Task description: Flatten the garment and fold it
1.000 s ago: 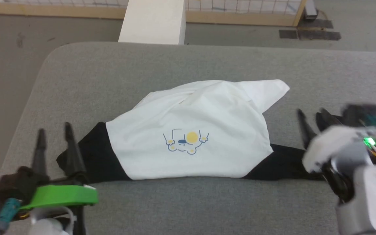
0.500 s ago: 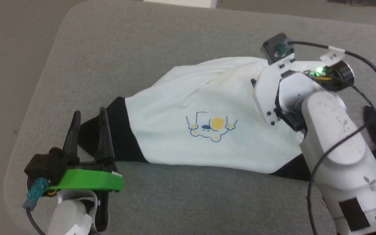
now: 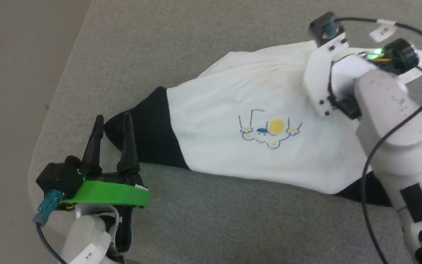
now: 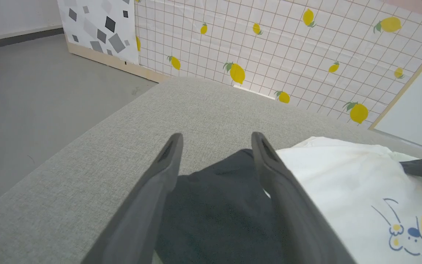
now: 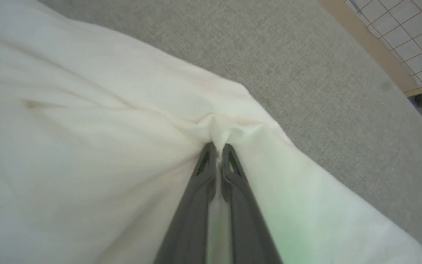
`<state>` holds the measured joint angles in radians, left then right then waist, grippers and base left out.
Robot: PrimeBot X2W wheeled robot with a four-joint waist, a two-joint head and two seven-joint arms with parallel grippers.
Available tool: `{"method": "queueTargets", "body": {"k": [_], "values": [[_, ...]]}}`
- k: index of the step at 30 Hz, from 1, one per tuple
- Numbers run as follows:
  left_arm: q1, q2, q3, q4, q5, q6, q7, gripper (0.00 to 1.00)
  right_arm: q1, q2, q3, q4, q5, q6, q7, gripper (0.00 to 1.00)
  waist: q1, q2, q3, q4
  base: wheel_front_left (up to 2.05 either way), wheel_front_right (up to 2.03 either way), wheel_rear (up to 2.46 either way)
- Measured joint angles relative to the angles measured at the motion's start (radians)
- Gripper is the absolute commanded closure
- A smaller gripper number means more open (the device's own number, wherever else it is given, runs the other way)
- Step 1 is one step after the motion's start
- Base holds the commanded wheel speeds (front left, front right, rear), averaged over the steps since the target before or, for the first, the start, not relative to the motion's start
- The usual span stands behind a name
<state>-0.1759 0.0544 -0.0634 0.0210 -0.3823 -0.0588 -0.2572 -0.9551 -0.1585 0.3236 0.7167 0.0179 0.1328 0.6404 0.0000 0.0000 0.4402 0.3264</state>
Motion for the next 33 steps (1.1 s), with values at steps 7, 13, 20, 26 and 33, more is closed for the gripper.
{"method": "queueTargets", "body": {"k": [7,13,20,26,33], "values": [[-0.016,-0.001,-0.029,-0.005,-0.033,0.012,0.000,0.00,-0.126,-0.075,-0.095,0.025,-0.065,0.000,-0.041,1.00,0.0001,0.0000,0.030,0.043,0.00,0.00,0.00],[-0.020,-0.002,-0.047,-0.007,-0.050,0.022,0.000,0.00,-0.219,-0.095,-0.202,0.004,-0.198,0.000,-0.128,1.00,0.0001,0.0000,0.054,0.086,0.00,0.00,0.00],[-0.019,-0.002,-0.035,-0.006,-0.068,0.033,0.000,0.00,-0.225,-0.053,-0.264,0.025,-0.251,0.000,-0.253,0.00,0.0001,0.0000,0.060,0.110,0.00,0.00,0.00],[-0.005,-0.002,0.000,-0.002,-0.034,0.030,0.000,0.00,-0.136,0.029,-0.348,-0.016,-0.152,0.000,-0.460,0.00,0.0001,0.0000,0.004,0.074,0.00,0.00,0.00],[0.037,-0.002,0.030,0.003,0.000,0.015,0.000,0.00,0.126,0.080,-0.334,-0.141,-0.055,0.000,-0.560,0.00,0.0001,0.0000,-0.077,-0.003,0.00,0.00,0.00]]}}
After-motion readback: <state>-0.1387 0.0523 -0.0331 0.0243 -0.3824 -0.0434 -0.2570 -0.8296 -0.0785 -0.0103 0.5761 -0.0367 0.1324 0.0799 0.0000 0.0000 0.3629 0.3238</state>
